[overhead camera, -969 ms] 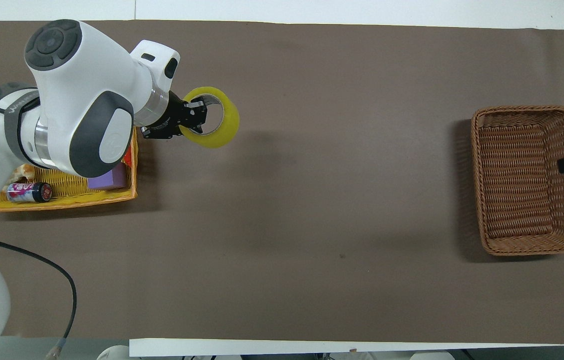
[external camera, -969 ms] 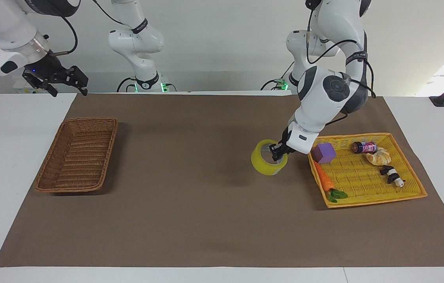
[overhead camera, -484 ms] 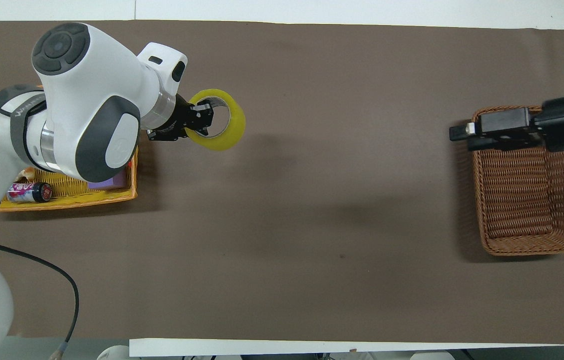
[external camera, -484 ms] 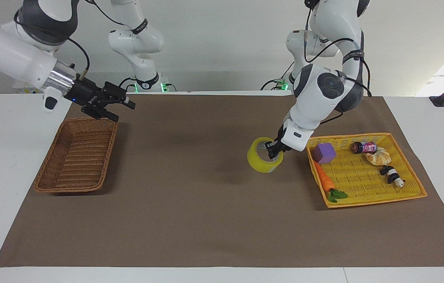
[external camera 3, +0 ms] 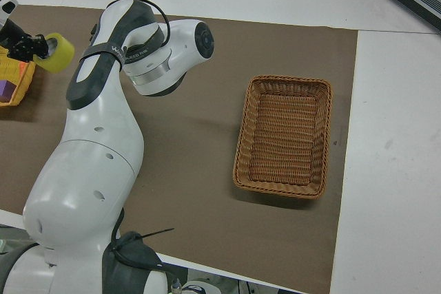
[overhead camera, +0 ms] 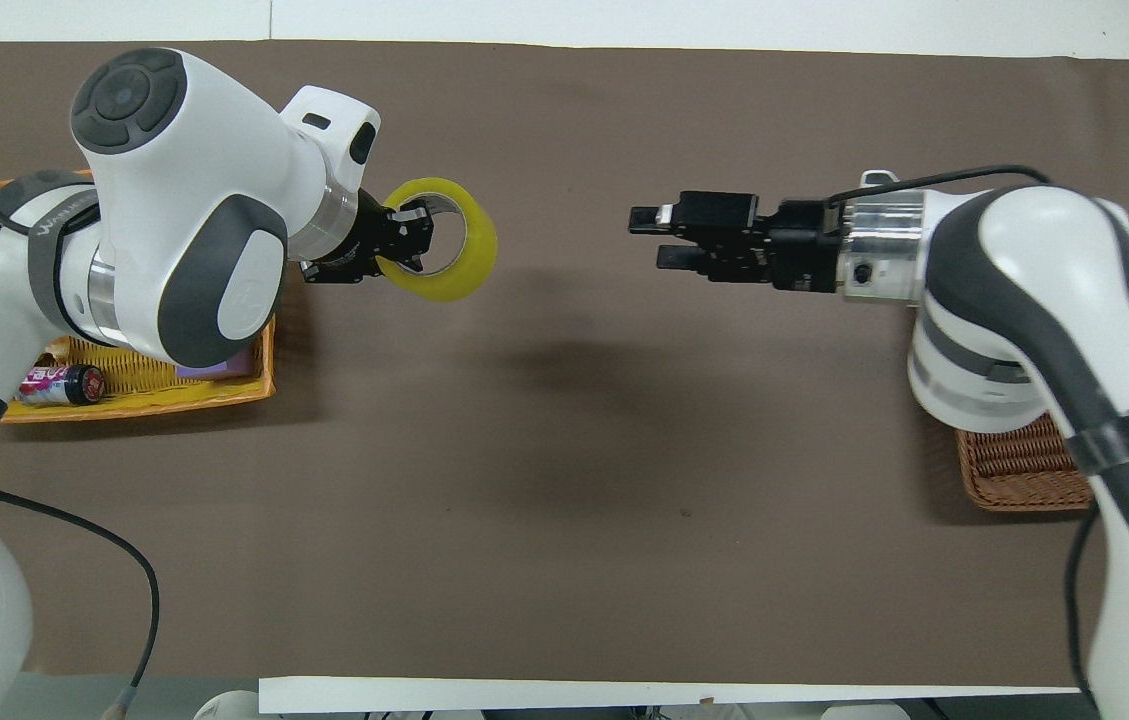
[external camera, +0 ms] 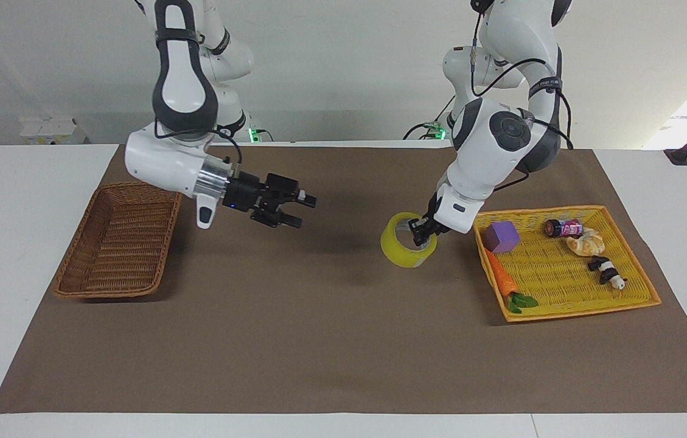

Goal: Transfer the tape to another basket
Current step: 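Reach the right gripper toward the tape roll held by the left gripper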

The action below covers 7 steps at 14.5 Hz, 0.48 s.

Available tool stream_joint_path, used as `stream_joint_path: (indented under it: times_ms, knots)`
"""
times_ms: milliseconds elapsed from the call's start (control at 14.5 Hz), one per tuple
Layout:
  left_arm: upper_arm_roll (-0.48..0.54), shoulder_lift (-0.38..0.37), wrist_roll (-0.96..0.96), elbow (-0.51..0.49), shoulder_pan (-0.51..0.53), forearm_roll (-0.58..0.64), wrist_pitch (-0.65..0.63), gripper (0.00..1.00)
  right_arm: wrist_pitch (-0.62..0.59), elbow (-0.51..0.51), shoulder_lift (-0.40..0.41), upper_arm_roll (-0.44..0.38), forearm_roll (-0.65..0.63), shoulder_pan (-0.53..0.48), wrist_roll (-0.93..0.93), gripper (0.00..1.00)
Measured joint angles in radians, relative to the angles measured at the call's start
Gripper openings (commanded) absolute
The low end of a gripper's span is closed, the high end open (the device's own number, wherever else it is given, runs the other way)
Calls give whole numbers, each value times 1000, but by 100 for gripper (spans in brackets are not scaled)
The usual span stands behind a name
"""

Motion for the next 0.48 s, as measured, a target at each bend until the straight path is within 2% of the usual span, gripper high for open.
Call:
stream_joint_path:
  times_ms: [277, 484]
  knots:
    - [0, 0, -2, -2, -10, -1, 0, 0, 91, 0, 84, -1, 202, 109, -111, 100]
    - [0, 0, -7, -2, -20, -1, 1, 0, 165, 10, 103, -1, 239, 166, -120, 100]
